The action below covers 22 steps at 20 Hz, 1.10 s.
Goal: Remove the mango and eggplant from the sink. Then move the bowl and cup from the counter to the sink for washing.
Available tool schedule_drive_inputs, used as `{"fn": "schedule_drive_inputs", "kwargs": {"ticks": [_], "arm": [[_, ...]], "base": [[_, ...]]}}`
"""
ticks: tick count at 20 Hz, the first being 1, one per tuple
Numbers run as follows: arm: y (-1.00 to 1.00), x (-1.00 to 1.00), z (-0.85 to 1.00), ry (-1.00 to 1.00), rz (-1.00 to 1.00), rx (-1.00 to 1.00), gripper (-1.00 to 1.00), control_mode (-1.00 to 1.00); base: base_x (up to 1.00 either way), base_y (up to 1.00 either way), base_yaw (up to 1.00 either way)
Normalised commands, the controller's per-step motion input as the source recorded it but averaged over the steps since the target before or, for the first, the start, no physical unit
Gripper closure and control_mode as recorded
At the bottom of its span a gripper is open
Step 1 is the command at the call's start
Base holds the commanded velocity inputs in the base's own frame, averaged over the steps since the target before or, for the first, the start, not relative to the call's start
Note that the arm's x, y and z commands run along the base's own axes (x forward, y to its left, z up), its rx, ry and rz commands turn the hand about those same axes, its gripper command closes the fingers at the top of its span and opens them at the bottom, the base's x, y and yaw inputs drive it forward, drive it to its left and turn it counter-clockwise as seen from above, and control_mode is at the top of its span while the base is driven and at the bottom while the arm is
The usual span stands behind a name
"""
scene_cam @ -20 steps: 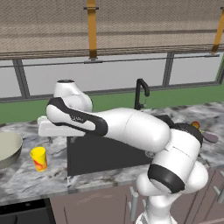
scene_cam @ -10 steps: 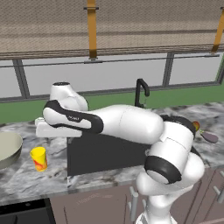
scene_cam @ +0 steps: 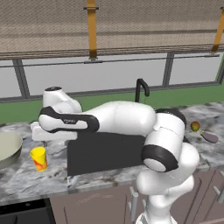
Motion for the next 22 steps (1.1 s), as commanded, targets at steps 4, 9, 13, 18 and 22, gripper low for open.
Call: {"fn": "schedule_drive_inputs", "kwargs": {"ticks": [4,9,13,18,22], "arm": [[0.19,0.15,-0.10,0.00,0.00,-0.09,-1.00,-1.00],[0.19,0.12,-0.08,0.00,0.00,-0.09,-1.00,-1.00],[0.19,0.13,-0.10,0.00,0.00,-0.08,-1.00,-1.00],[0.20,0.17,-0.12,0.00,0.00,-0.06,-1.00,-1.00],[0.17,0.15,-0.10,0.00,0.00,-0.04,-1.00,-1.00]], "base": [[0.00,0.00,0.00],[0.00,0.00,0.00],[0.00,0.00,0.00],[0.00,0.00,0.00],[0.00,0.00,0.00]]}}
